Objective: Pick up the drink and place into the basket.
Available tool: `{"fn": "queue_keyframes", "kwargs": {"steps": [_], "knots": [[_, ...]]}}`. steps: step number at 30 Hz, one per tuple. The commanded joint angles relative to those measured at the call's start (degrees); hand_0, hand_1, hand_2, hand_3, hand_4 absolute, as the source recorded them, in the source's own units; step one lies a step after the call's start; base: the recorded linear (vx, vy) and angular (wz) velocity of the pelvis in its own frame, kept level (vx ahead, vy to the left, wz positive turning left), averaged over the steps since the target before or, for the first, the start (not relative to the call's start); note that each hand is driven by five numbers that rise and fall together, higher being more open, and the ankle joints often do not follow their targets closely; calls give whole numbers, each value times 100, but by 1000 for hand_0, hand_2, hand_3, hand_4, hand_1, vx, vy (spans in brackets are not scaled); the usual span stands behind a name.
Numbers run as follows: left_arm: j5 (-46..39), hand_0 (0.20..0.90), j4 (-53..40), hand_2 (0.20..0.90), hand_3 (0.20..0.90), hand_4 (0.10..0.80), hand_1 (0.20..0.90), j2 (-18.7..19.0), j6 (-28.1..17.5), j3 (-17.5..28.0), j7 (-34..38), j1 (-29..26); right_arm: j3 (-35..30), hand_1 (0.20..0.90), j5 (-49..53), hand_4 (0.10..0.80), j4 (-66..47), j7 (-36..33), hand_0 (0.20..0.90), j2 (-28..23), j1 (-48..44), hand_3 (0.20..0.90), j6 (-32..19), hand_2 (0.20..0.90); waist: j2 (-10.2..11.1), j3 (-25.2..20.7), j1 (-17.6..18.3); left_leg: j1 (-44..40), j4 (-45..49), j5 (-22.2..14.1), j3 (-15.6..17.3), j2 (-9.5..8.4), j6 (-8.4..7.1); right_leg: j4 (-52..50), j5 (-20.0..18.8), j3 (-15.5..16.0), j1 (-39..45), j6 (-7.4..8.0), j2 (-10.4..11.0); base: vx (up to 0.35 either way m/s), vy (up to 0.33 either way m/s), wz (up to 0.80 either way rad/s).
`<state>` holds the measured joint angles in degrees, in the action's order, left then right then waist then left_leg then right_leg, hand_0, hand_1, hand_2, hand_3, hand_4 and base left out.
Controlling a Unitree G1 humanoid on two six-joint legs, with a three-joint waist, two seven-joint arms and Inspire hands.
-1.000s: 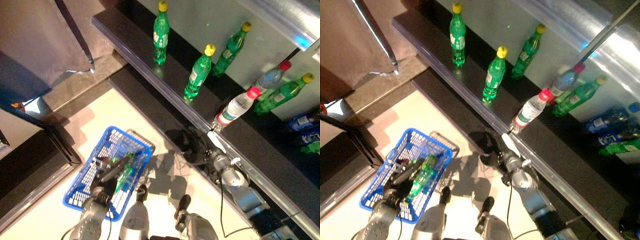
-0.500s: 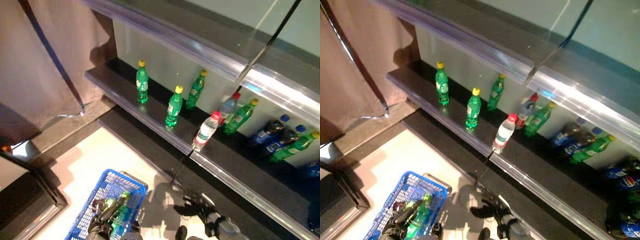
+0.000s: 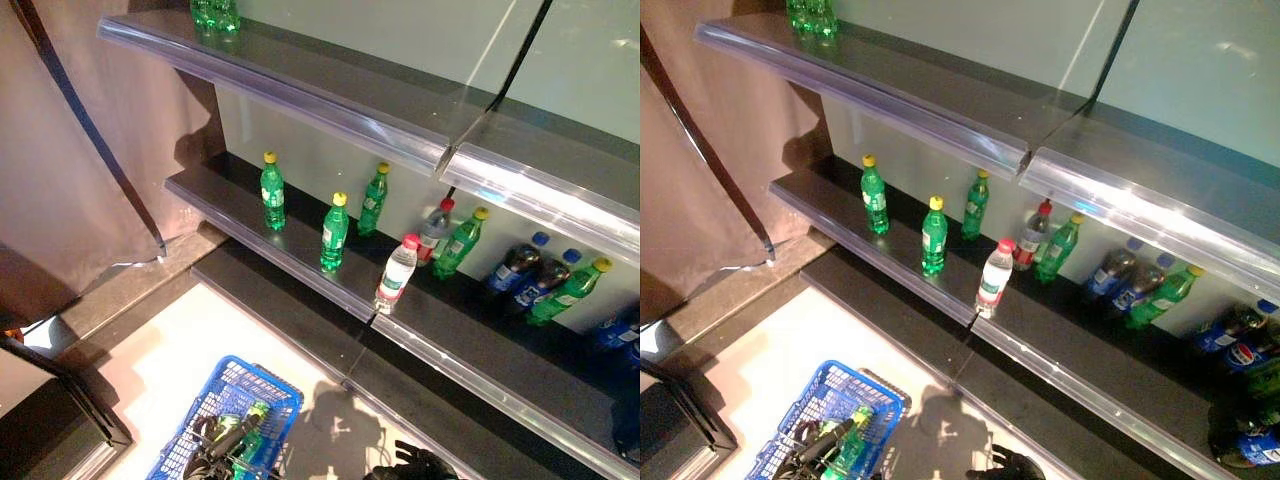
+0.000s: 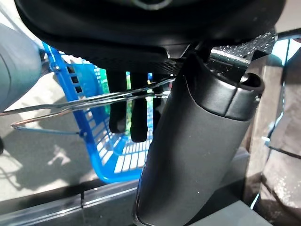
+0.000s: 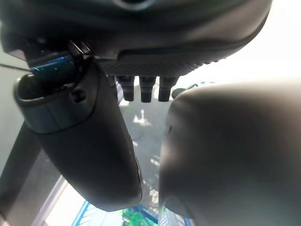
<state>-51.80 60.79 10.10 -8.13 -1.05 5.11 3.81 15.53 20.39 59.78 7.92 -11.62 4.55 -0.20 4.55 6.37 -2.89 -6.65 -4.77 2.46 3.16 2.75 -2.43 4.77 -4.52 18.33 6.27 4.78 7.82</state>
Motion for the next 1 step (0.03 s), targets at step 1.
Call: {"fn": "queue_keyframes", "kwargs": {"steps": [1], "knots": [[519,300,-78,300,200,100,300,-17,-656,-196,-478,-268,-57,900,105,800,203,161,900,-22,-327,900,-224,900,-363,-41,-10,250,-23,-111,156,-132,-32,-276,429,-189,130,16,-173,9,8,-3]]}}
